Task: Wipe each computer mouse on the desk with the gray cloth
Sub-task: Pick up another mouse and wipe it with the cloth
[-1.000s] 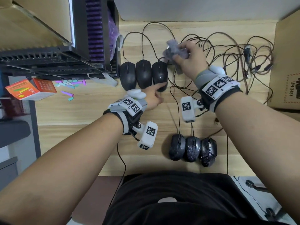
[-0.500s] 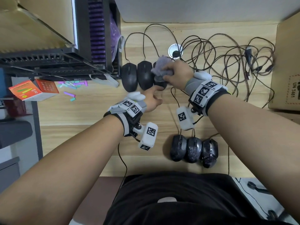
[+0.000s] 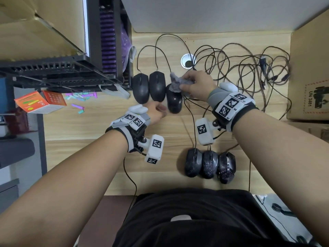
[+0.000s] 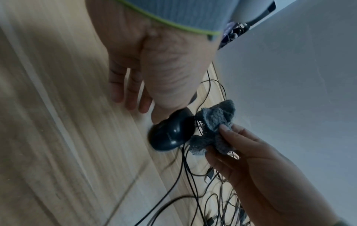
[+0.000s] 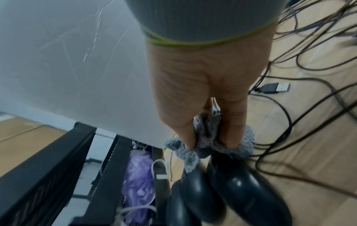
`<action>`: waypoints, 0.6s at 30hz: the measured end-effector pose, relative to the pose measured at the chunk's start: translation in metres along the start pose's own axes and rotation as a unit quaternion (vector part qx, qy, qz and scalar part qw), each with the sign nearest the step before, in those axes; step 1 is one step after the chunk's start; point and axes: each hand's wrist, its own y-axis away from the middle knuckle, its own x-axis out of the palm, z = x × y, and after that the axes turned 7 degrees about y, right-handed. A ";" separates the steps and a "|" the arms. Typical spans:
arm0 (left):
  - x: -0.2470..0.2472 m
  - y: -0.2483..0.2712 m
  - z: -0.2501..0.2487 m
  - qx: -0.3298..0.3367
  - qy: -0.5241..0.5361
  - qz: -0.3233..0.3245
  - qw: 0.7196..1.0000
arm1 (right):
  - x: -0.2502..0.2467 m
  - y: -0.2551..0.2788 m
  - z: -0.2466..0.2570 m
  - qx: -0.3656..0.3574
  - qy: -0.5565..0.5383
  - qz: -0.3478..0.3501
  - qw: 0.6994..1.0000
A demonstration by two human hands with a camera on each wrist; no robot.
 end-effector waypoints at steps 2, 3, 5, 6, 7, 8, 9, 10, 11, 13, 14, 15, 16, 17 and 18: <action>-0.004 0.002 0.010 -0.015 -0.004 -0.048 0.999 | 0.009 0.004 0.008 -0.010 -0.001 -0.001 1.000; -0.008 0.005 0.016 -0.019 -0.011 -0.092 0.996 | 0.017 0.005 0.014 -0.021 -0.005 0.000 1.000; -0.016 0.007 0.025 -0.004 -0.021 -0.183 0.983 | 0.030 0.005 0.029 -0.054 0.013 -0.005 0.998; -0.023 0.008 0.033 0.017 -0.035 -0.216 0.976 | 0.042 0.003 0.039 -0.069 0.026 -0.010 0.997; -0.027 0.006 0.036 0.042 -0.060 -0.232 0.970 | 0.050 -0.001 0.045 -0.075 0.038 -0.019 0.996; -0.030 0.004 0.038 0.058 -0.097 -0.227 0.967 | 0.056 -0.005 0.050 -0.075 0.046 -0.025 0.996; -0.032 0.002 0.038 0.064 -0.136 -0.211 0.966 | 0.062 -0.009 0.053 -0.070 0.053 -0.030 0.996; -0.033 -0.001 0.038 0.059 -0.171 -0.192 0.965 | 0.069 -0.013 0.056 -0.064 0.066 -0.035 0.995; -0.035 -0.003 0.041 0.053 -0.190 -0.174 0.965 | 0.077 -0.015 0.060 -0.059 0.080 -0.036 0.994; -0.038 -0.007 0.046 0.048 -0.216 -0.143 0.965 | 0.093 -0.017 0.068 -0.057 0.111 -0.042 0.991; -0.039 -0.009 0.048 0.046 -0.232 -0.132 0.963 | 0.101 -0.017 0.073 -0.053 0.132 -0.040 0.989; -0.040 -0.010 0.049 0.044 -0.243 -0.123 0.961 | 0.105 -0.014 0.076 -0.044 0.152 -0.032 0.987; -0.040 -0.010 0.048 0.041 -0.245 -0.114 0.962 | 0.109 -0.014 0.076 -0.037 0.163 -0.020 0.986; -0.040 -0.011 0.048 0.039 -0.240 -0.107 0.964 | 0.111 -0.011 0.075 -0.037 0.173 -0.001 0.984; -0.040 -0.010 0.048 0.042 -0.235 -0.100 0.966 | 0.111 -0.008 0.072 -0.045 0.186 0.032 0.981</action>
